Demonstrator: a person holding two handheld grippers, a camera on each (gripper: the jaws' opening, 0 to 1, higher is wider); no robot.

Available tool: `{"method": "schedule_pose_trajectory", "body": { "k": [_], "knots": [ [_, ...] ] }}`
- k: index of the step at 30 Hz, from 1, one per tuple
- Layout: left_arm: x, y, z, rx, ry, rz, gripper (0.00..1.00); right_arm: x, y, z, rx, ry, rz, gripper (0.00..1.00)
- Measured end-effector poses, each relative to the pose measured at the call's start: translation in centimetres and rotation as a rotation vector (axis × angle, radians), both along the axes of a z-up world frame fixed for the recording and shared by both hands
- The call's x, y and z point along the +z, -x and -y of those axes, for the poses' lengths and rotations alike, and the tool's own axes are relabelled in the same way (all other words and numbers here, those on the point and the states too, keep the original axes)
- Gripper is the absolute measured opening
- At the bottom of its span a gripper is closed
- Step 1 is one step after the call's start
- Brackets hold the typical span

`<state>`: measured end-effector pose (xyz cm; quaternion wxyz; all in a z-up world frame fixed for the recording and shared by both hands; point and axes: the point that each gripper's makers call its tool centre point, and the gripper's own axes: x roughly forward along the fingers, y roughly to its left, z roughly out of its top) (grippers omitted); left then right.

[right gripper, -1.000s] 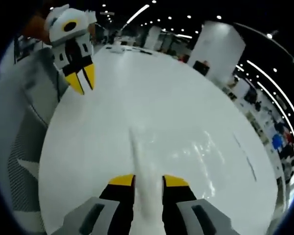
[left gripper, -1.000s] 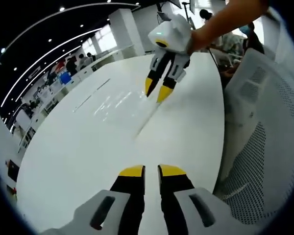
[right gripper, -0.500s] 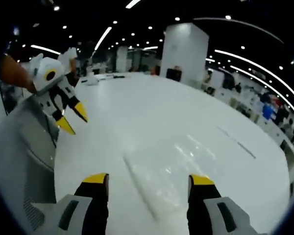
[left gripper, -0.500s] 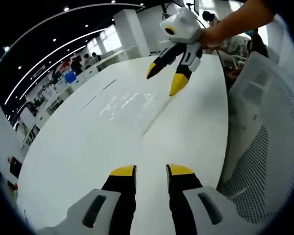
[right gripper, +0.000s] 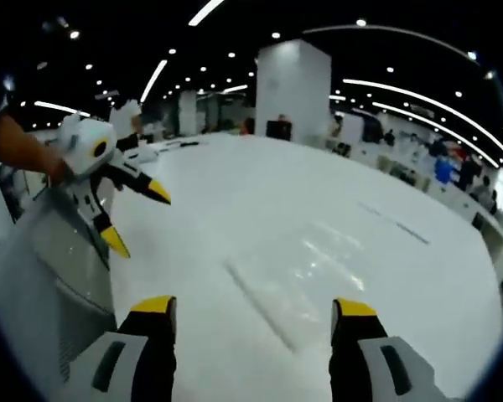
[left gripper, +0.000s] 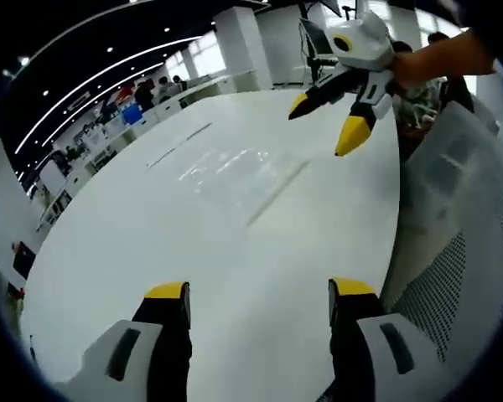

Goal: Open the resealable bag by pulling the two sides of the seal apart until the entire bag opening is separated and visibly accessible.

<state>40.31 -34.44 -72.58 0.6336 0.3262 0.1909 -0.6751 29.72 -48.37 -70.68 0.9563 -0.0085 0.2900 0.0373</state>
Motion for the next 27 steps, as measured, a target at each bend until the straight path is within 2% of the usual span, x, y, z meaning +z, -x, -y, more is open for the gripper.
{"method": "schedule_pose_trajectory", "body": {
  "k": [4, 8, 15, 24, 27],
  "knots": [
    [-0.5, 0.0, -0.4, 0.046, -0.018, -0.062, 0.81, 0.0, 0.8, 0.2, -0.056, -0.045, 0.003, 0.86],
    [-0.8, 0.2, -1.1, 0.055, -0.017, -0.08, 0.85, 0.1, 1.7, -0.1, -0.09, -0.085, 0.001, 0.94],
    [-0.9, 0.6, -2.4, 0.103, -0.008, -0.121, 0.99, 0.0, 2.9, -1.3, -0.122, -0.088, 0.006, 1.0],
    [-1.0, 1.0, -3.3, 0.119, -0.006, -0.119, 0.98, -1.0, 3.5, -2.5, -0.142, -0.07, -0.018, 1.0],
    [-1.4, 1.1, -3.4, 0.109, -0.018, -0.1, 0.97, -1.3, 3.8, -2.5, -0.154, -0.056, -0.029, 1.0]
  ]
}}
